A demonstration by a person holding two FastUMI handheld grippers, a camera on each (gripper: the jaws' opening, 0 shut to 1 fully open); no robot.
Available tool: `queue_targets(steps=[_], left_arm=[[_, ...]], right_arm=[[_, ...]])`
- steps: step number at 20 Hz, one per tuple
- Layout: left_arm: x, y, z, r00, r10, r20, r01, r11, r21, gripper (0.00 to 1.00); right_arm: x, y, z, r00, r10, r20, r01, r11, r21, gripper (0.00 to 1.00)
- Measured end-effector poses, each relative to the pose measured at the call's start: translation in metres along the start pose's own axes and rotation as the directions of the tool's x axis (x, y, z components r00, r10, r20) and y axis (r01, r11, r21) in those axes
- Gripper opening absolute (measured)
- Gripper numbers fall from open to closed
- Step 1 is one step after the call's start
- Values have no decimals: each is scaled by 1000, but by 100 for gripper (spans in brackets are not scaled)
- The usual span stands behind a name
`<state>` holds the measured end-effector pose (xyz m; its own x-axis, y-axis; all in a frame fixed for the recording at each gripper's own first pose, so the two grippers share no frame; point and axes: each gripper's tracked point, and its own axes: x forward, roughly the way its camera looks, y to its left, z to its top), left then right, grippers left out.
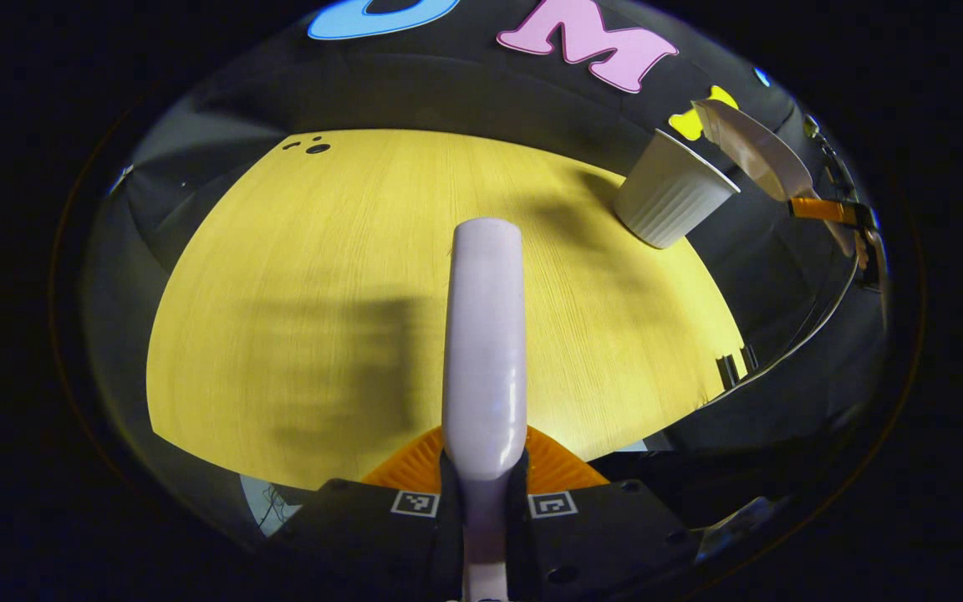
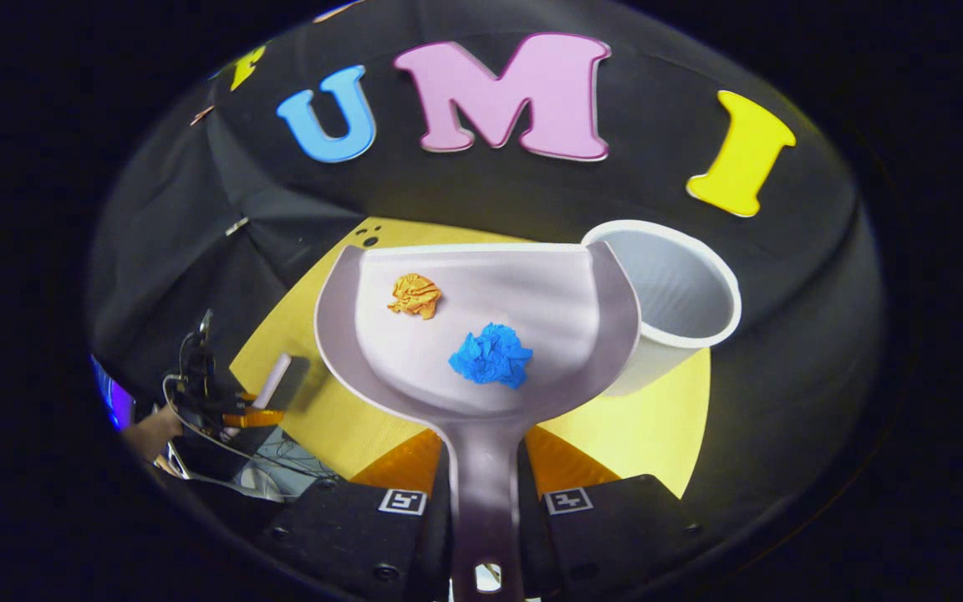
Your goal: Pick up the small broom and dustpan from the desktop, sweep the trash into the dustpan with the broom, and then empty the trash into the garbage bin.
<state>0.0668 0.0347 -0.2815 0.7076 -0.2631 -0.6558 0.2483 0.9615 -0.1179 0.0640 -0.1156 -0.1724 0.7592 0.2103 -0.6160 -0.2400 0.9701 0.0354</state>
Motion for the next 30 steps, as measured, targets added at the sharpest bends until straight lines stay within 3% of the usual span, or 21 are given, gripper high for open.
queue_targets(steps=[6, 7, 11, 16, 17, 18, 20, 21, 24, 25, 27, 30], left_arm=[[-11, 22, 12, 999, 48, 26, -47, 999, -23, 24], [-11, 27, 16, 998, 62, 31, -61, 998, -28, 24], [-11, 35, 28, 997, 72, 35, -69, 995, -69, 24], [-8, 49, 41, 994, 108, 26, -106, 992, -70, 24], [-8, 49, 44, 993, 111, 25, -109, 991, -72, 24], [-7, 49, 46, 994, 111, 25, -109, 991, -75, 24], [-4, 45, 48, 994, 104, 20, -103, 992, -78, 24], [-2, 43, 48, 995, 101, 12, -100, 992, -75, 25], [-2, 35, 50, 994, 113, 8, -112, 993, -48, 25], [-3, 30, 52, 994, 108, 12, -108, 993, -45, 25], [-5, 17, 57, 996, 86, 24, -85, 995, -54, 25], [-9, -1, 60, 997, 60, 43, -58, 997, -57, 25]], right_arm=[[0, -7, 2, 990, -143, 1, 143, 988, 56, 36], [-1, -9, 9, 987, -160, -5, 160, 984, 76, 32], [-2, -16, 8, 975, -221, -10, 221, 969, 113, 36], [-3, -25, -2, 920, -386, -71, 392, 913, 110, 36], [-3, -22, -1, 906, -416, -77, 422, 901, 104, 41], [-1, -21, -1, 894, -440, -80, 447, 890, 96, 32], [3, -20, -4, 876, -476, -84, 480, 876, 49, 41], [4, -18, -5, 869, -486, -91, 490, 872, 15, 36], [-4, -21, 3, 830, -556, -35, 550, 828, -112, 36], [-6, -23, 0, 811, -584, -25, 572, 802, -172, 32], [-7, -31, -2, 770, -638, 13, 611, 732, -301, 36], [-9, -35, 3, 739, -670, 67, 636, 662, -397, 36]])
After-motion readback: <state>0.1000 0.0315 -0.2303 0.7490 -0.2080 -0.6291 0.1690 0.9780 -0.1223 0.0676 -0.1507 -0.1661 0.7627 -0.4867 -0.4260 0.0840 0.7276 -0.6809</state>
